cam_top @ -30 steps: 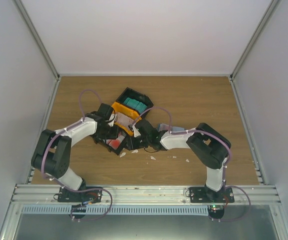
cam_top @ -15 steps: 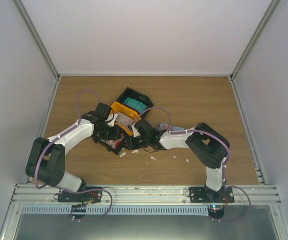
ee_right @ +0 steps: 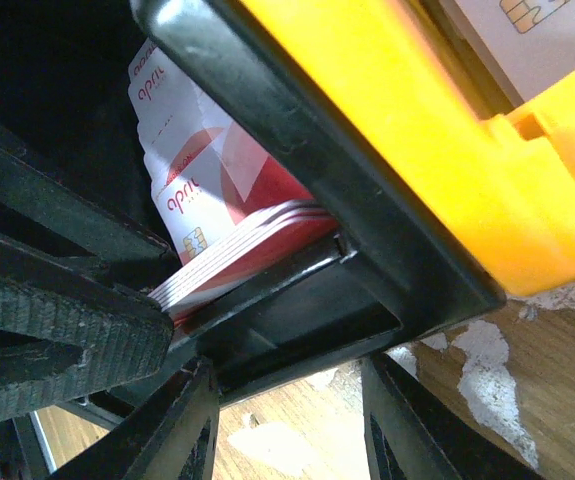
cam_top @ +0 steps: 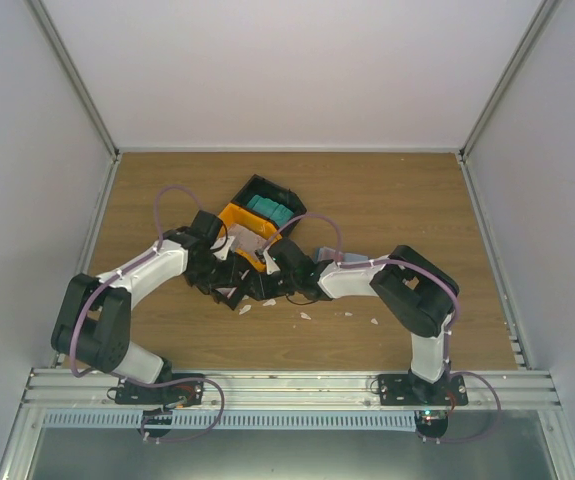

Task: Put the credit cards into the card holder
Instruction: Pick up the credit card from the storage box.

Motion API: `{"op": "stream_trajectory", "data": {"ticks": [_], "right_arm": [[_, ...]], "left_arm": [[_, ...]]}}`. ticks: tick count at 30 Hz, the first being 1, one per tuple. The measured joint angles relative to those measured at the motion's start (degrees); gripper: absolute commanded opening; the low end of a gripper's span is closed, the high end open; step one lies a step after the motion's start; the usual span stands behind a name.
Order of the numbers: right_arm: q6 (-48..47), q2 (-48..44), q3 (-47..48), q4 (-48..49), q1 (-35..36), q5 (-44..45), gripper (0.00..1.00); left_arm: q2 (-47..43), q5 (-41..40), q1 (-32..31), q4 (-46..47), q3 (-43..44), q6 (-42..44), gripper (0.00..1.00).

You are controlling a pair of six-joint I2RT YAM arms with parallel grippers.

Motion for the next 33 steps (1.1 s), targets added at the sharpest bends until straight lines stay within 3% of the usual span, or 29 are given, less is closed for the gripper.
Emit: {"op": "stream_trajectory", "data": {"ticks": [23, 28, 33], "right_arm": [[0.5, 0.0, 0.0, -0.1, 0.0, 0.9, 0.40], [1.0, -0.4, -0.4, 0.0, 0.0, 1.8, 0.39], [1.5, -0.8, -1.0, 0.0, -0.1, 2.1, 0.39]], "left_arm": [[0.7, 2.3, 0.0, 0.7, 0.3, 1.1, 0.23], [-0.3, 3.0, 0.0, 0.6, 0.3, 1.0, 0.29], [-0.5, 2.8, 0.0, 0.5, 0.3, 0.9, 0.13]]}}
